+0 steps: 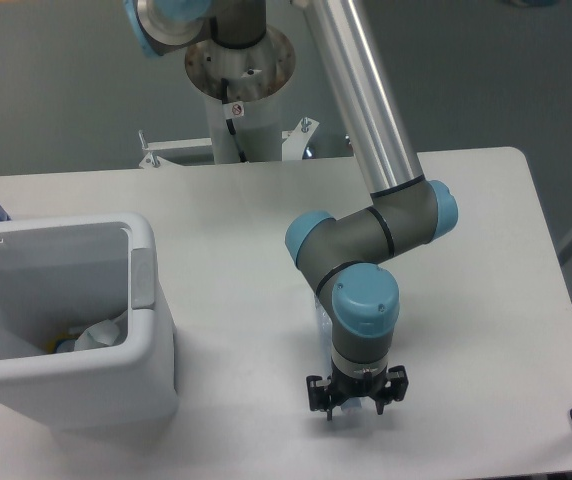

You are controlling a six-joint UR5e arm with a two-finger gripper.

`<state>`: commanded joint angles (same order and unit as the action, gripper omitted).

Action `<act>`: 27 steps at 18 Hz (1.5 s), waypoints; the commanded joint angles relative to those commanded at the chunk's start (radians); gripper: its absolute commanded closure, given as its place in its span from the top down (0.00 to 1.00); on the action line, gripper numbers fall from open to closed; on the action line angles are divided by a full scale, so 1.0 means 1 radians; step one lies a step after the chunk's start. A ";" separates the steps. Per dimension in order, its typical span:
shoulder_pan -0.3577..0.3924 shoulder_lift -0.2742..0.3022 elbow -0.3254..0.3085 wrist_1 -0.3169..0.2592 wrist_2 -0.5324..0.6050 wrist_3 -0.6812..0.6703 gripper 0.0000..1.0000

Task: Place the trash in the trash can
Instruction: 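Close the gripper around the bottle's cap end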

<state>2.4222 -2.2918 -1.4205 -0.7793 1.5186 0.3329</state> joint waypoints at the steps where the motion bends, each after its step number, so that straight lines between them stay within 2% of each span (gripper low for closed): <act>1: 0.000 0.000 0.000 0.000 0.002 0.000 0.57; 2: 0.000 0.002 -0.002 -0.002 0.002 0.000 0.54; 4: 0.000 0.000 -0.002 -0.002 0.005 0.000 0.39; 6: -0.002 0.002 -0.002 -0.002 0.005 0.000 0.34; 19: 0.012 0.025 0.026 0.006 -0.015 -0.018 0.32; 27: 0.064 0.100 0.026 0.009 -0.184 -0.018 0.31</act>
<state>2.4865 -2.1922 -1.3944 -0.7701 1.3349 0.3145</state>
